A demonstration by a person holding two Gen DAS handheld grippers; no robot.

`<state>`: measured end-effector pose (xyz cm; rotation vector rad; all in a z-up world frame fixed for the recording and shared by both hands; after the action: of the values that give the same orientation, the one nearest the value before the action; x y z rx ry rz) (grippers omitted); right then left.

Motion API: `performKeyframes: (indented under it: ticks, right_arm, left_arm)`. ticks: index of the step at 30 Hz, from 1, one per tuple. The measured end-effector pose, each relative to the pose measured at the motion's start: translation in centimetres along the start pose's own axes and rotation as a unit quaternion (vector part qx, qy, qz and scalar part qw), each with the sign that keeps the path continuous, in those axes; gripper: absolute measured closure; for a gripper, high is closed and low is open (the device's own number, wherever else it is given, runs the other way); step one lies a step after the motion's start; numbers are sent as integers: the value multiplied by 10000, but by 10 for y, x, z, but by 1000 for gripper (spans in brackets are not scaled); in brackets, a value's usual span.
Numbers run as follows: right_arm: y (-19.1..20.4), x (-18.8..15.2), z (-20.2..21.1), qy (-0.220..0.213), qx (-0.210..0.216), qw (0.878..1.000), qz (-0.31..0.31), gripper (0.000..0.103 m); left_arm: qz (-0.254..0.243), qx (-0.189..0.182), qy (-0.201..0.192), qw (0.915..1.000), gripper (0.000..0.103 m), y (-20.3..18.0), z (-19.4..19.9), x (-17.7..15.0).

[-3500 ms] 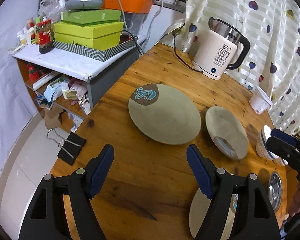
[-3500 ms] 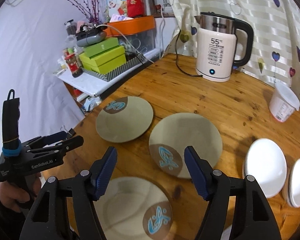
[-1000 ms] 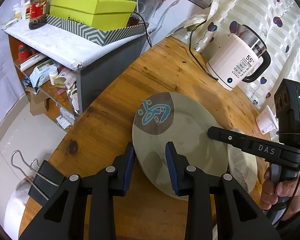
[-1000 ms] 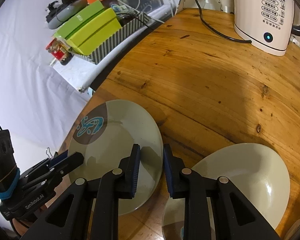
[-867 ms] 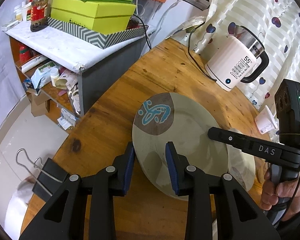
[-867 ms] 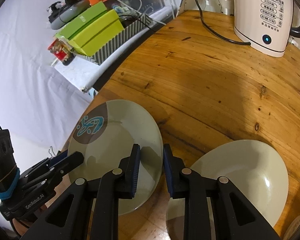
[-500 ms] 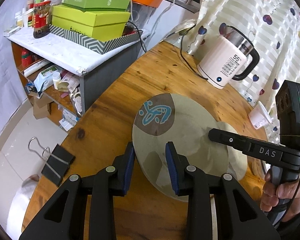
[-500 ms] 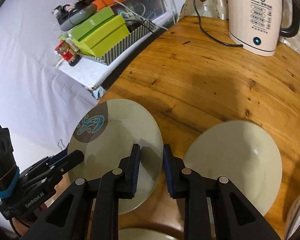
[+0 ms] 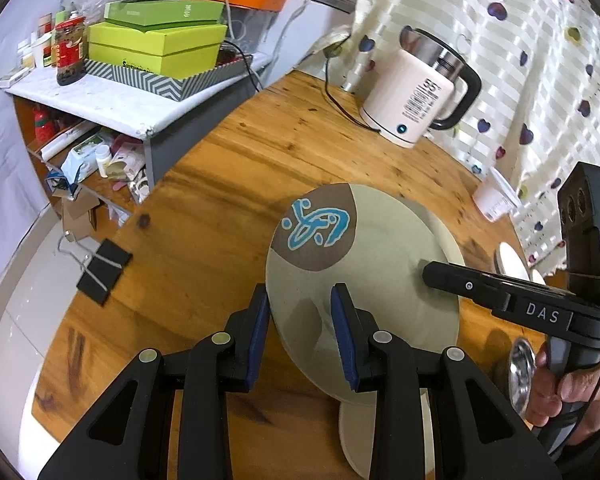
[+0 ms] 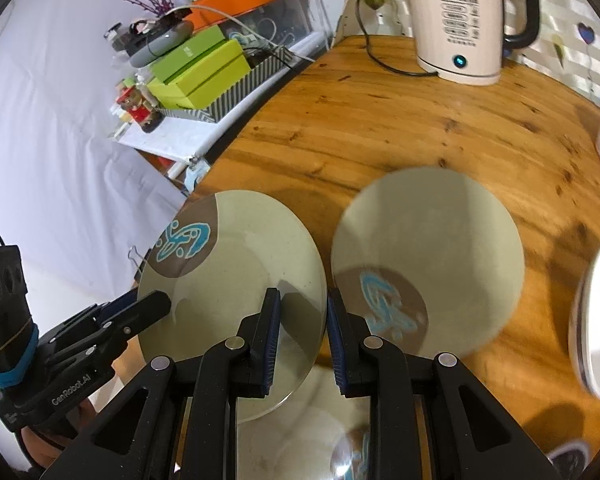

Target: Organize plates and bowls

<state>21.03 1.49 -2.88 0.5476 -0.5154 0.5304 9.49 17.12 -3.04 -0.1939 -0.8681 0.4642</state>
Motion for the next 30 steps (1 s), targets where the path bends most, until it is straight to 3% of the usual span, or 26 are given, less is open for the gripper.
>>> performKeyframes:
  ticks: [15, 30]
  right_arm:
    - [-23, -60, 39, -52, -172, 9987, -474, 81]
    - [-37, -90, 53, -52, -297, 9972, -683, 81]
  left_arm:
    - [-326, -199, 293, 9988, 71, -33, 14, -44]
    - [-470, -244, 525, 9972, 71, -49, 14, -71]
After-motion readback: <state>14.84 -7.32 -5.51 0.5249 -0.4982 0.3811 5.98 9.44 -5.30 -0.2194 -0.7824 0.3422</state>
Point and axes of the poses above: each gripper's, at about its wrist camera, not at the fingertips, and z roughly against the way its jaws point, y to its left, x to its top, the point moved 2 cm from there along -z, roughly the way its jaws point, and after that the axes turned 11 degrees about -y, right-handed, at the moved point
